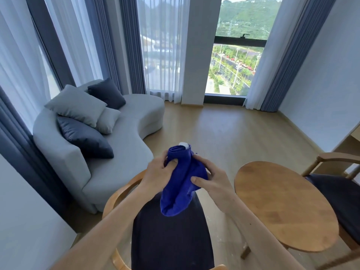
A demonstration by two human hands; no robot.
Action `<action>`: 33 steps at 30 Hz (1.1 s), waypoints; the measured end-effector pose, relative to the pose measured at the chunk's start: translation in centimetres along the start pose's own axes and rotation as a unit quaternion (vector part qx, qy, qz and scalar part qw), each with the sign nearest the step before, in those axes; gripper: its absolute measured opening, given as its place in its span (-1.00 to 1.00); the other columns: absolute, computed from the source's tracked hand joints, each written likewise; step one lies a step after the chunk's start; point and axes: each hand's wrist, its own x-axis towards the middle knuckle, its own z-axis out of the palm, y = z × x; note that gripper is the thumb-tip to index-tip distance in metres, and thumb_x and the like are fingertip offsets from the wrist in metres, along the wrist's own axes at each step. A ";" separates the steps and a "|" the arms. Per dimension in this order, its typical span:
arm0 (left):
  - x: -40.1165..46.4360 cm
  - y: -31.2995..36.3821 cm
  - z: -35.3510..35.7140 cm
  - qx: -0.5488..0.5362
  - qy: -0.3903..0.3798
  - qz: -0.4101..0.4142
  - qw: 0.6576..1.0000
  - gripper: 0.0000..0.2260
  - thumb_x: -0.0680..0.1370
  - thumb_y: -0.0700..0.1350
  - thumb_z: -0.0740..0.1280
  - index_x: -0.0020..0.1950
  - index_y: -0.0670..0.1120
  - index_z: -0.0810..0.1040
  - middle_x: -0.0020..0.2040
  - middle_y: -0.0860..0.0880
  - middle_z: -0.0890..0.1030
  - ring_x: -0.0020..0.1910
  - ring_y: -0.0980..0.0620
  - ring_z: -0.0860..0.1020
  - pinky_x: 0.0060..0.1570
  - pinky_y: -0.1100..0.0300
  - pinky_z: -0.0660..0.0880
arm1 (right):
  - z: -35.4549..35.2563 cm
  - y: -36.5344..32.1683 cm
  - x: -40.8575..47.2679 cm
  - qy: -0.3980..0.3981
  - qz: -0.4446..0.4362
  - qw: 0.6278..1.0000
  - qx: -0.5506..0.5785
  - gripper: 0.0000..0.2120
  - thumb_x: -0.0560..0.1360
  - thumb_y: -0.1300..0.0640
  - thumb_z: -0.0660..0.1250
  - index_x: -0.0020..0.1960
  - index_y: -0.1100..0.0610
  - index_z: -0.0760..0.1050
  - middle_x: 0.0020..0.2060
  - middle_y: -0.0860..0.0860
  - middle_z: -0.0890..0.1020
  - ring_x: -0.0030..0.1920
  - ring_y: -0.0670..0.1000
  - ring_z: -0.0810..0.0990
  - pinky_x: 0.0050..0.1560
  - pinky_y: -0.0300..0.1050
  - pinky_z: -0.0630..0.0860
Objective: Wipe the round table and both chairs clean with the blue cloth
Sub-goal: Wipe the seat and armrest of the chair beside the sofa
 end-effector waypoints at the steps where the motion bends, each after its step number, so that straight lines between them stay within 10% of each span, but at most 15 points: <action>1: 0.3 -0.1 -0.4 -0.007 0.016 -0.005 1.000 -0.77 0.62 -0.14 0.20 0.20 0.11 0.50 0.04 0.08 0.64 0.05 0.08 0.59 0.13 -0.01 0.53 | -0.3 0.0 0.0 0.022 -0.001 1.000 -0.006 -0.47 0.44 0.48 0.35 0.26 -0.01 0.51 0.13 -0.03 0.63 0.12 0.02 0.62 0.01 -0.09 0.61; 8: 2.5 1.6 -4.2 -0.102 0.091 0.017 0.991 -0.72 0.60 -0.21 0.20 0.12 0.17 0.51 0.08 0.04 0.62 0.12 0.01 0.56 0.20 -0.07 0.49 | -3.5 1.8 -0.9 0.061 0.117 0.968 -0.212 -0.57 0.40 0.44 0.26 0.12 0.00 0.46 0.10 0.05 0.54 0.00 0.03 0.61 -0.16 -0.14 0.62; 13: 2.5 3.5 -2.8 -0.073 0.031 0.051 0.996 -0.73 0.61 -0.22 0.20 0.05 0.19 0.48 0.04 0.06 0.62 0.06 0.06 0.58 0.12 0.05 0.53 | -1.2 -0.6 0.7 0.105 -0.029 0.954 -0.278 -0.72 0.50 0.19 0.39 0.11 -0.10 0.45 0.11 -0.07 0.53 0.06 -0.14 0.56 -0.09 -0.44 0.45; 20: 2.0 3.3 -2.7 -0.074 -0.125 0.061 0.987 -0.74 0.58 -0.16 0.23 0.12 0.17 0.57 0.05 0.00 0.66 0.08 -0.02 0.61 0.13 0.00 0.53 | 0.6 -3.6 3.5 -0.049 -0.139 0.955 -0.256 -0.11 0.41 0.24 0.44 0.45 -0.33 0.00 0.42 -0.23 0.27 0.36 -0.25 0.29 0.22 -0.48 0.31; 28: 0.6 1.5 -3.1 -0.069 -0.117 0.058 0.989 -0.65 0.47 0.03 0.34 0.22 0.04 0.40 0.19 0.03 0.55 0.15 0.08 0.55 0.15 0.05 0.53 | 1.8 -4.8 4.2 0.022 -0.196 0.936 -0.292 -0.81 0.43 0.27 0.44 -0.05 0.10 0.47 -0.18 -0.11 0.57 -0.14 -0.17 0.53 -0.16 -0.39 0.44; 33: -0.3 -2.9 -2.9 0.095 -0.170 -0.029 0.980 -0.65 0.43 0.07 0.41 0.15 0.28 0.40 0.12 0.19 0.58 0.08 0.16 0.58 0.12 0.02 0.55 | 0.7 -7.3 3.5 0.059 -0.169 0.969 -0.173 -0.79 0.43 0.33 0.43 -0.02 0.13 0.48 -0.17 0.03 0.62 -0.16 -0.03 0.59 -0.15 -0.17 0.57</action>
